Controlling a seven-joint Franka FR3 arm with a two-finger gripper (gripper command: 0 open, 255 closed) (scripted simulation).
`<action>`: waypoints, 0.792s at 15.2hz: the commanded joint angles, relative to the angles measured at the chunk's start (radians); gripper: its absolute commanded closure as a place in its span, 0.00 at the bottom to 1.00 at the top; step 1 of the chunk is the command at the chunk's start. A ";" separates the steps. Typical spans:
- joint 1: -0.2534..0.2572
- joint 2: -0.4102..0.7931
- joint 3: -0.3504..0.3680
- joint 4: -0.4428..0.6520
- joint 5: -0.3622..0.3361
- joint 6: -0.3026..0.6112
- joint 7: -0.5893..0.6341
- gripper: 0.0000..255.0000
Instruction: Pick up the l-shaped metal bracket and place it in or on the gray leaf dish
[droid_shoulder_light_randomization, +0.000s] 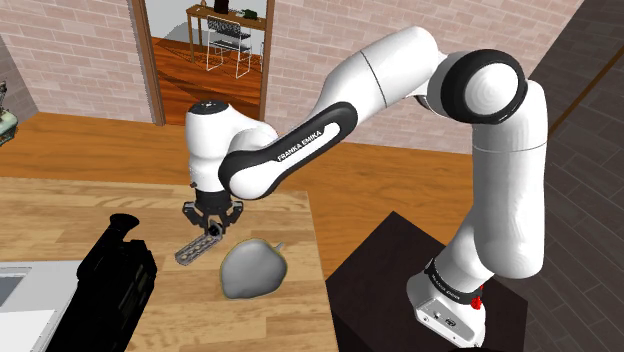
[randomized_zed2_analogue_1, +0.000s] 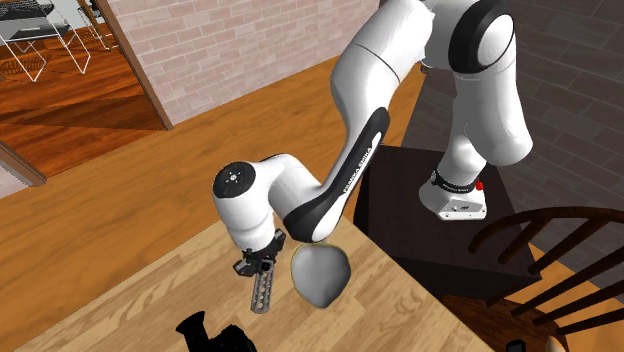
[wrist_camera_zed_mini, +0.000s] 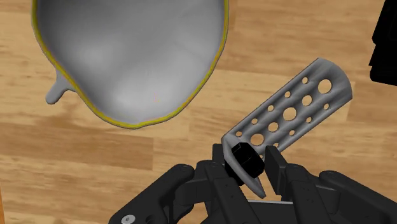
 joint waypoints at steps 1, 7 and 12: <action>-0.003 -0.016 0.007 0.005 0.010 -0.021 -0.005 1.00; -0.016 -0.064 0.025 0.021 0.038 -0.080 -0.021 1.00; -0.025 -0.100 0.038 0.040 0.060 -0.132 -0.035 1.00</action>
